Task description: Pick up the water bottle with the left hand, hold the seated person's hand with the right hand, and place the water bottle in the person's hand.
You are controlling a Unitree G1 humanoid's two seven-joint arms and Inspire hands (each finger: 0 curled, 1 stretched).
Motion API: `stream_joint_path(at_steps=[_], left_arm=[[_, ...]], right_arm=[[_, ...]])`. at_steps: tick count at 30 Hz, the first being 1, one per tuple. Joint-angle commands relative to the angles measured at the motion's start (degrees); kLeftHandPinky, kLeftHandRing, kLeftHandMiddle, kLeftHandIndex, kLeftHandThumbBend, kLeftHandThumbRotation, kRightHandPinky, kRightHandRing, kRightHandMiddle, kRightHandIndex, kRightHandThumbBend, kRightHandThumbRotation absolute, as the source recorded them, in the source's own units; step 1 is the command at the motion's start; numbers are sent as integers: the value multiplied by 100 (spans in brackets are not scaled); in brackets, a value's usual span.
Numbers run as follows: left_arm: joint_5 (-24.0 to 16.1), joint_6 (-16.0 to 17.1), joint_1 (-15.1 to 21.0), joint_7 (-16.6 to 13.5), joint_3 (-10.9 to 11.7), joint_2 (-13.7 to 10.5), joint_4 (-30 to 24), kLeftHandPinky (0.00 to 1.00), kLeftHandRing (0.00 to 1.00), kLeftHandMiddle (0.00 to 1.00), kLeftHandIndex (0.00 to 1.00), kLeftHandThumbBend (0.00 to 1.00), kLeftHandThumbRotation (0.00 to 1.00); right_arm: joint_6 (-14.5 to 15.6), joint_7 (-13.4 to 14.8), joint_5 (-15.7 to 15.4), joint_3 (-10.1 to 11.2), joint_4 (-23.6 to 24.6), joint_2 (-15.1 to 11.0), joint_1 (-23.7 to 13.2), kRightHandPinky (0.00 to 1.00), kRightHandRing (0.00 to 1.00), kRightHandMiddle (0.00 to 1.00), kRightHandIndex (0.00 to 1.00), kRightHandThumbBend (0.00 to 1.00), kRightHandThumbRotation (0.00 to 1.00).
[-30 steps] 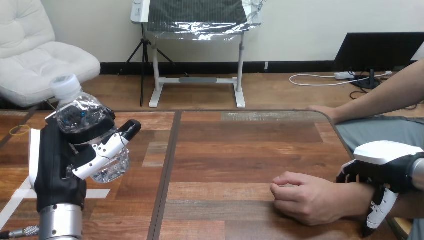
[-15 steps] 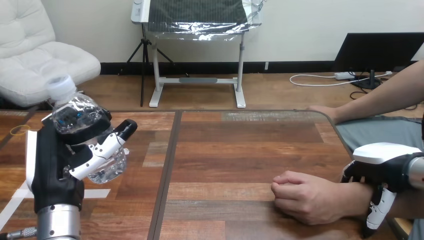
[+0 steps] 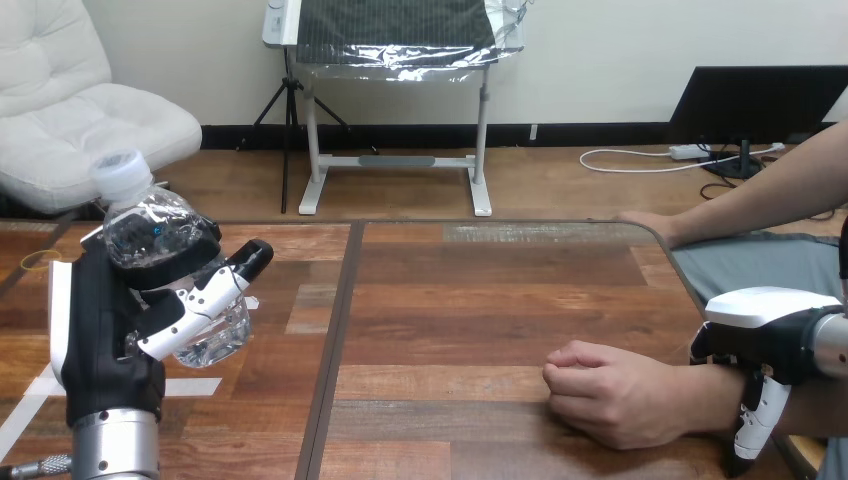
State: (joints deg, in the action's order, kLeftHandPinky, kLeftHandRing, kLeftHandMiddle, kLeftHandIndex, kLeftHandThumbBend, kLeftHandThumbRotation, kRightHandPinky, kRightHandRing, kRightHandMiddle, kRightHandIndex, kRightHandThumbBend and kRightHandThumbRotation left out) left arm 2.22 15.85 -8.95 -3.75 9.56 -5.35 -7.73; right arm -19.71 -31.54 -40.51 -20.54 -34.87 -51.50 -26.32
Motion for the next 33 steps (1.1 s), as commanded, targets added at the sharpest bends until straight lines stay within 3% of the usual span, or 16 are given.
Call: stream_joint_path(at_steps=[1, 13, 22, 33], left_arm=[[-25, 93, 364, -9, -1, 6, -279, 18, 22, 28, 37, 50, 0], [-53, 173, 397, -5, 10, -4, -216, 17, 22, 28, 37, 51, 0], [-64, 163, 406, -10, 24, 2, -207, 17, 22, 28, 36, 51, 0], [77, 103, 403, 39, 13, 38, -226, 17, 22, 28, 37, 51, 0]], right_arm=[[149, 49, -116, -184, -251, 147, 86, 31, 42, 51, 58, 100, 24], [56, 142, -90, -231, -320, 173, 143, 26, 39, 49, 52, 97, 28], [94, 108, -16, -250, -382, 213, 146, 23, 34, 45, 52, 92, 25], [84, 200, -33, -296, -460, 244, 131, 27, 39, 49, 54, 85, 20]])
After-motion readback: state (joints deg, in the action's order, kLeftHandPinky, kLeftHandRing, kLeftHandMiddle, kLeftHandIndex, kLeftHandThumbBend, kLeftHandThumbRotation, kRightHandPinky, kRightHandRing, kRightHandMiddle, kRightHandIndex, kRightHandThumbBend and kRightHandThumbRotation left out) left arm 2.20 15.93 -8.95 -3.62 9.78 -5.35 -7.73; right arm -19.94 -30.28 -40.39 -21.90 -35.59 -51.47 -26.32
